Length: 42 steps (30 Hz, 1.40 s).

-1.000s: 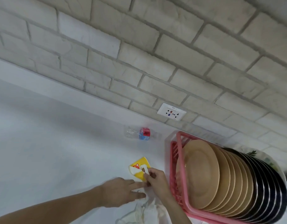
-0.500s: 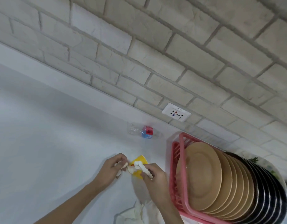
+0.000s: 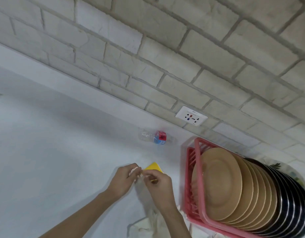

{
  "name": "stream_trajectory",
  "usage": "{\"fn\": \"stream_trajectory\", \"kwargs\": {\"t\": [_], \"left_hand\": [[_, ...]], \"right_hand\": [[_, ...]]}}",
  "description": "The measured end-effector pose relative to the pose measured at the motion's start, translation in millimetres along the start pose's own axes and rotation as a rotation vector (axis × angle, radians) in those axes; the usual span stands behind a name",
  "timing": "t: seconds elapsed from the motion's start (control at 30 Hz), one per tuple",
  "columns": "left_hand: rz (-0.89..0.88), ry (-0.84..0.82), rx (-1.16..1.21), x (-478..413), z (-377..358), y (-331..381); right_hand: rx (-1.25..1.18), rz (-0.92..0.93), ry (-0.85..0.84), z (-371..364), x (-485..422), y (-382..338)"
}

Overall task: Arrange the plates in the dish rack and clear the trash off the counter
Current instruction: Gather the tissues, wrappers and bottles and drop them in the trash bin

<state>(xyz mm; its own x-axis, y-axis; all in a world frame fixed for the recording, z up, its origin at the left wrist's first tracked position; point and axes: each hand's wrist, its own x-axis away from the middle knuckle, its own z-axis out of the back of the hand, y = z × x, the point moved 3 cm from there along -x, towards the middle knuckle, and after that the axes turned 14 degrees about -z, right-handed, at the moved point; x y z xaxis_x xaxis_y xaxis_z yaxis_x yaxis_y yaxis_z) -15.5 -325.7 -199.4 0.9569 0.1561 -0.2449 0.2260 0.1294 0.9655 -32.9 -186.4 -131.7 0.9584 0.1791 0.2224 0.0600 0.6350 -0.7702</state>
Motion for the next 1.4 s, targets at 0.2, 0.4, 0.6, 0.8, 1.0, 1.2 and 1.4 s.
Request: {"fn": "stream_trajectory", "kwargs": {"t": [0.2,0.4,0.6,0.8,1.0,1.2,1.4], "left_hand": [[-0.001,0.018,-0.043,4.5,-0.7,0.5],[-0.019,-0.001,-0.135,5.8,-2.4,-3.4],[-0.096,-0.004,-0.187,7.5,0.2,-3.0],[-0.159,0.012,-0.257,8.6,-2.1,-2.5],[-0.01,0.054,-0.164,6.4,2.5,5.0],[0.43,0.216,0.132,3.8,9.6,22.2],[0.481,0.041,0.24,16.8,-26.6,74.1]], "right_hand": [[0.249,0.152,0.16,24.3,-12.0,-9.6],[0.474,0.109,0.097,7.3,-18.7,6.5],[0.797,-0.034,-0.062,-14.9,-24.6,36.9],[0.769,-0.037,-0.017,-11.3,-29.6,24.6],[0.871,-0.052,0.087,-13.1,-26.3,10.9],[0.37,-0.221,0.122,16.8,-0.2,-6.2],[0.088,-0.186,0.182,54.9,89.9,-16.3]]}}
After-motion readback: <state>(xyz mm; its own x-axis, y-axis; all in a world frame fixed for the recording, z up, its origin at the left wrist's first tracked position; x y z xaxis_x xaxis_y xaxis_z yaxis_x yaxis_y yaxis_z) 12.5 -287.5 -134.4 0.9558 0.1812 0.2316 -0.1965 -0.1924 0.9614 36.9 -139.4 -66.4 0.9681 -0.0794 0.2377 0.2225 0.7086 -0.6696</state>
